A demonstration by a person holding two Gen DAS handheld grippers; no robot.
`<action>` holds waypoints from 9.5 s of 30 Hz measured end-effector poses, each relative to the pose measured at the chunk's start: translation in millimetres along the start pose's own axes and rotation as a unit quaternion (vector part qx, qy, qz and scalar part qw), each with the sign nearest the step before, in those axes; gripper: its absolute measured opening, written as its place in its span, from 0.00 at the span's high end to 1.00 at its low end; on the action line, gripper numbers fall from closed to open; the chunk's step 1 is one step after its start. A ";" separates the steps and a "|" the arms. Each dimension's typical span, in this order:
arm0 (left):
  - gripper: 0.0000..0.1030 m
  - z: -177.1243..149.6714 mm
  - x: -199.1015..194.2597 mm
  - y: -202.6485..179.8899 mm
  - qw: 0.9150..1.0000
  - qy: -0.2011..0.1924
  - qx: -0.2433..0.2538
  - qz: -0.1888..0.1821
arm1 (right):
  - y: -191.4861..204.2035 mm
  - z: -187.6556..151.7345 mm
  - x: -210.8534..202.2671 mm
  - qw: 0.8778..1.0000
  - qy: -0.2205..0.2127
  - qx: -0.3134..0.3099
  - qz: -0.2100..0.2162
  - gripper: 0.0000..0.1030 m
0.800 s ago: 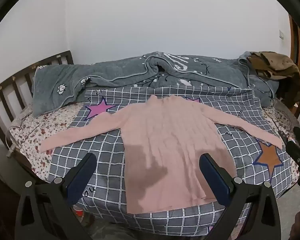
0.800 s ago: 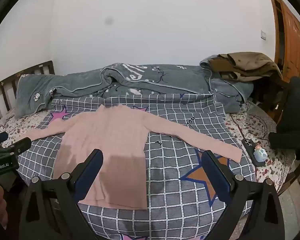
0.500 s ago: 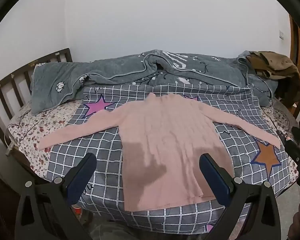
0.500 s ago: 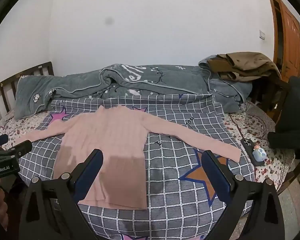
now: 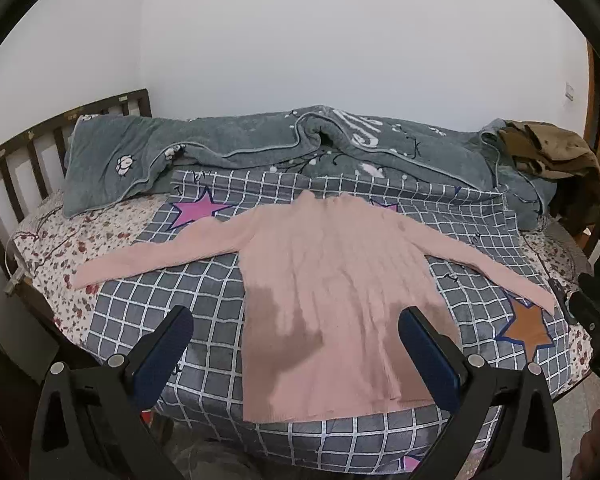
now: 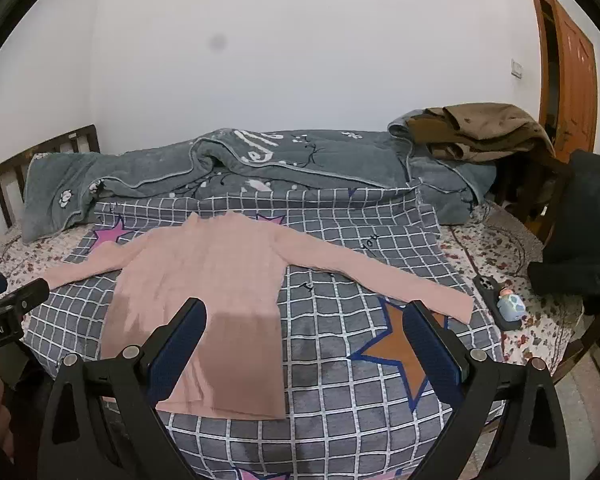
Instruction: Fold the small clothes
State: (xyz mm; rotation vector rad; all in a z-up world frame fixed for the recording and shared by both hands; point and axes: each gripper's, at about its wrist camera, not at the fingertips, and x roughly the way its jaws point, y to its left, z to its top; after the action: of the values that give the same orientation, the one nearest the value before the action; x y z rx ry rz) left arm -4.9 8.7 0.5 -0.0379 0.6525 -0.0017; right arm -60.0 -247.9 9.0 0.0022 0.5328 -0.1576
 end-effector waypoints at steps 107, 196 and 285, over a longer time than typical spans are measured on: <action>0.04 -21.8 232.3 285.8 0.965 0.040 -0.249 0.076 | 142.1 -27.0 223.8 0.987 0.108 -0.056 0.103 0.17; 0.21 85.4 354.2 123.6 0.983 0.029 -0.093 0.156 | 103.9 29.0 398.8 0.961 0.197 0.005 0.193 0.62; 0.21 57.5 346.8 108.4 0.986 0.036 -0.149 0.065 | -248.3 -85.8 233.1 0.932 0.060 0.352 -0.058 0.83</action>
State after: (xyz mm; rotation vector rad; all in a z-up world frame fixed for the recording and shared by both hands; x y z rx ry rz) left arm 304.4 114.4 -168.2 -0.2843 0.7220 0.2225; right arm 57.4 -524.2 -173.2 0.6869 0.5743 -0.4620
